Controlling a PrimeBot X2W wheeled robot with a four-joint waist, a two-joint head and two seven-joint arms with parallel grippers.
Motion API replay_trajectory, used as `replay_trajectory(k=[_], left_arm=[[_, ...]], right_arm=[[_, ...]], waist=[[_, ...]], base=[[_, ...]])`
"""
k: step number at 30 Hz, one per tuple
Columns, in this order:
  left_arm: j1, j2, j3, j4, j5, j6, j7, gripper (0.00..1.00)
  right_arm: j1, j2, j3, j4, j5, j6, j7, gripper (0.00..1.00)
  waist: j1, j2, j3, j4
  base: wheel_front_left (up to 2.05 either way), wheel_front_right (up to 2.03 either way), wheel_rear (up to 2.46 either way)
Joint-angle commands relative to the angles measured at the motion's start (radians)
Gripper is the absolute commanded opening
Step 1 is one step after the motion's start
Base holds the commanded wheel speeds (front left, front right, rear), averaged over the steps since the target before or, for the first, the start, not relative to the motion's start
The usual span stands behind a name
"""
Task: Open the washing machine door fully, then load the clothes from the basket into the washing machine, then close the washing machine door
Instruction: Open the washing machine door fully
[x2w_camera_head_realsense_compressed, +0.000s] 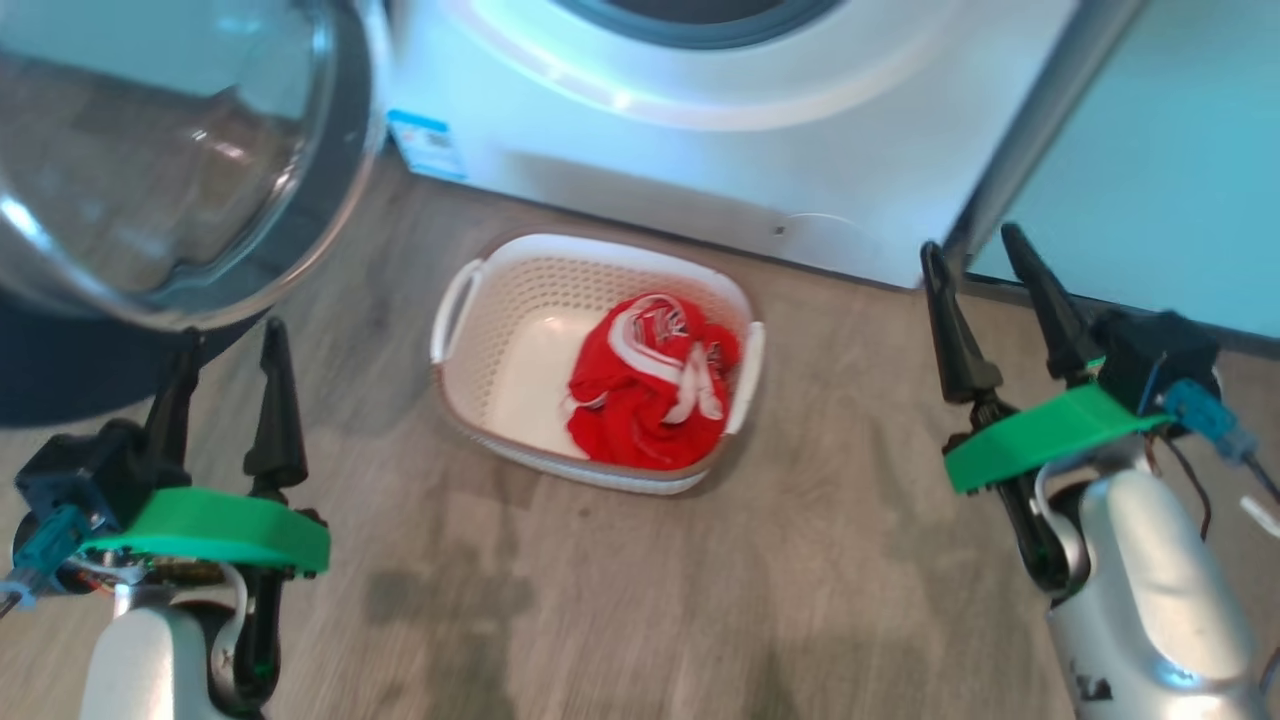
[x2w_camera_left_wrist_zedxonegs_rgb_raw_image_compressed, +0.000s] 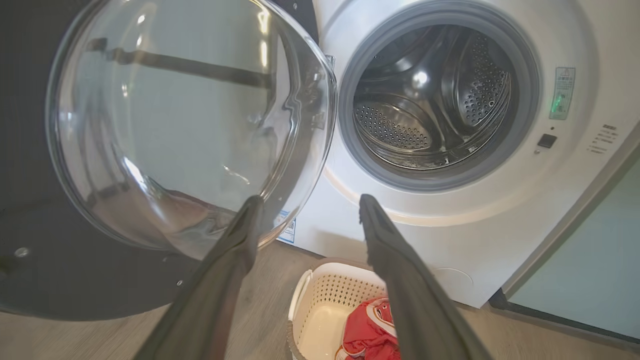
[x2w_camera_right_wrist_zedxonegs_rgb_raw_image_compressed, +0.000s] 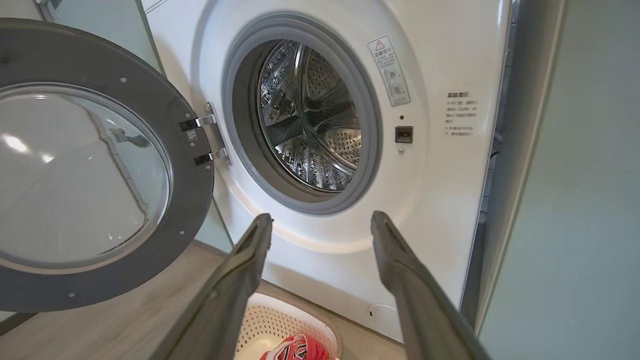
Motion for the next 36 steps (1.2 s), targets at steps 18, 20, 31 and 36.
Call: replay_trajectory(k=[18,20,31,36], left_arm=[[-0.001,0.069,-0.070,-0.066,0.029,-0.030,0.070,1.00],[0.000,0.070,-0.074,-0.069,0.033,-0.028,0.071,1.00],[0.002,0.086,-0.085,-0.071,0.059,-0.007,0.073,1.00],[-0.001,0.086,-0.087,-0.070,0.056,0.000,0.072,1.00]], right_arm=[[0.095,0.034,0.009,-0.037,0.003,0.000,-0.023,1.00],[0.103,0.035,0.005,-0.044,0.004,0.000,-0.021,1.00],[0.112,0.041,-0.022,-0.055,0.000,0.000,-0.014,1.00],[0.108,0.042,-0.023,-0.055,0.000,0.000,-0.015,1.00]], waist=[[0.0000,0.0000,-0.074,-0.254],[0.0000,0.0000,-0.076,-0.265],[0.0000,0.0000,-0.079,-0.278],[0.0000,0.0000,-0.076,-0.274]], base=[[0.00,0.00,0.00],[0.00,0.00,0.00],[0.00,0.00,0.00],[0.00,0.00,0.00]])
